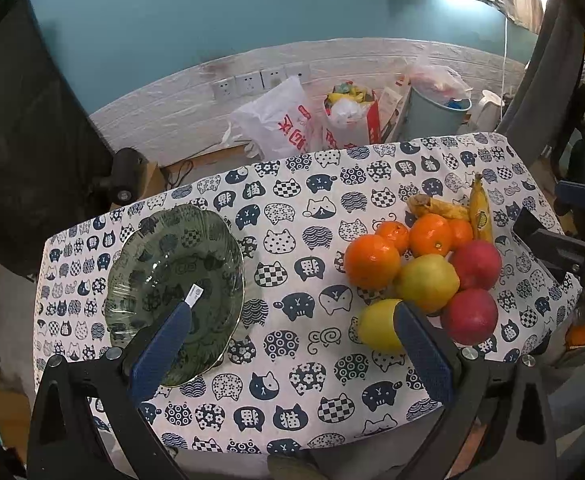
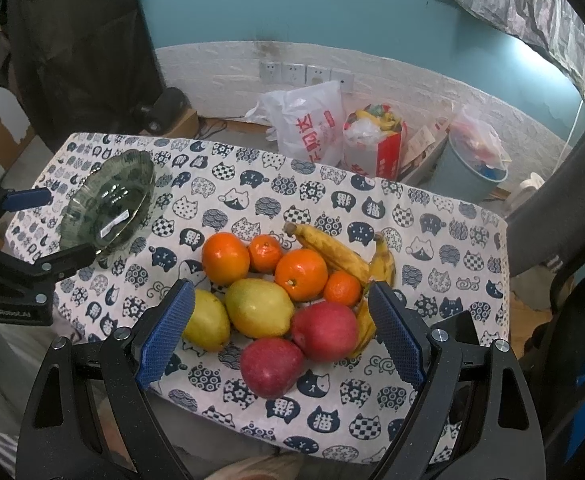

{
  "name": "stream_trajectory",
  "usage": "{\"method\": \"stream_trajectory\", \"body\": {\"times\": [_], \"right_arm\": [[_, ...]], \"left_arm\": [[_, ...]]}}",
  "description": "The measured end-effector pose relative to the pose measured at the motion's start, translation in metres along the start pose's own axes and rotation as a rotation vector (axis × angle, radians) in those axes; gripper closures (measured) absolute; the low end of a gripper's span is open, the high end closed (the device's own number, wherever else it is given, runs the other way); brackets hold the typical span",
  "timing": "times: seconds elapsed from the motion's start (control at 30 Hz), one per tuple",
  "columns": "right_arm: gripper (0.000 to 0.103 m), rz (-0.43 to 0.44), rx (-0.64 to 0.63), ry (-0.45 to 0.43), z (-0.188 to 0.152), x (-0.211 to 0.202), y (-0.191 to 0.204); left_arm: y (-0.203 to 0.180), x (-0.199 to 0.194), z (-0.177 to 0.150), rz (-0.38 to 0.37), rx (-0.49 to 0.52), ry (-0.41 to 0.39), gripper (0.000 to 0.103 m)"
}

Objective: Organize fruits
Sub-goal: 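Grasp a red apple with the right gripper while the left gripper grasps a yellow-green pear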

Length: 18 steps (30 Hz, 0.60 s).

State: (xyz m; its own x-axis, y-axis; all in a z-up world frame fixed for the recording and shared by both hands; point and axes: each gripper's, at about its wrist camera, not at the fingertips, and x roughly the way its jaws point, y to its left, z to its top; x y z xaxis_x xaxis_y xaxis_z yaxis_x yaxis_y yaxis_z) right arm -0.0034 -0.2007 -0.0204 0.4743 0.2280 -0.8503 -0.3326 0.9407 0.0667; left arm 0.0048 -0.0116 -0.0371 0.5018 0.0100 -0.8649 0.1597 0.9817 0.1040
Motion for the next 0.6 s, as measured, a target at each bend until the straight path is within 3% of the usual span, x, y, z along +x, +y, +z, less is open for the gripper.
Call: {"method": "stream_trajectory", "body": {"times": [0.27, 0.6], "right_arm": [[0.016, -0.015, 0.034, 0.068, -0.011, 0.022, -0.003], [0.016, -0.013, 0.121, 0.253, -0.056, 0.075, -0.014]], "left_arm": [[-0.008, 0.025, -0.014, -0.027, -0.01, 0.057, 0.001], [-0.024, 0.055, -0.035, -0.057, 0.002, 0.13, 0.001]]}}
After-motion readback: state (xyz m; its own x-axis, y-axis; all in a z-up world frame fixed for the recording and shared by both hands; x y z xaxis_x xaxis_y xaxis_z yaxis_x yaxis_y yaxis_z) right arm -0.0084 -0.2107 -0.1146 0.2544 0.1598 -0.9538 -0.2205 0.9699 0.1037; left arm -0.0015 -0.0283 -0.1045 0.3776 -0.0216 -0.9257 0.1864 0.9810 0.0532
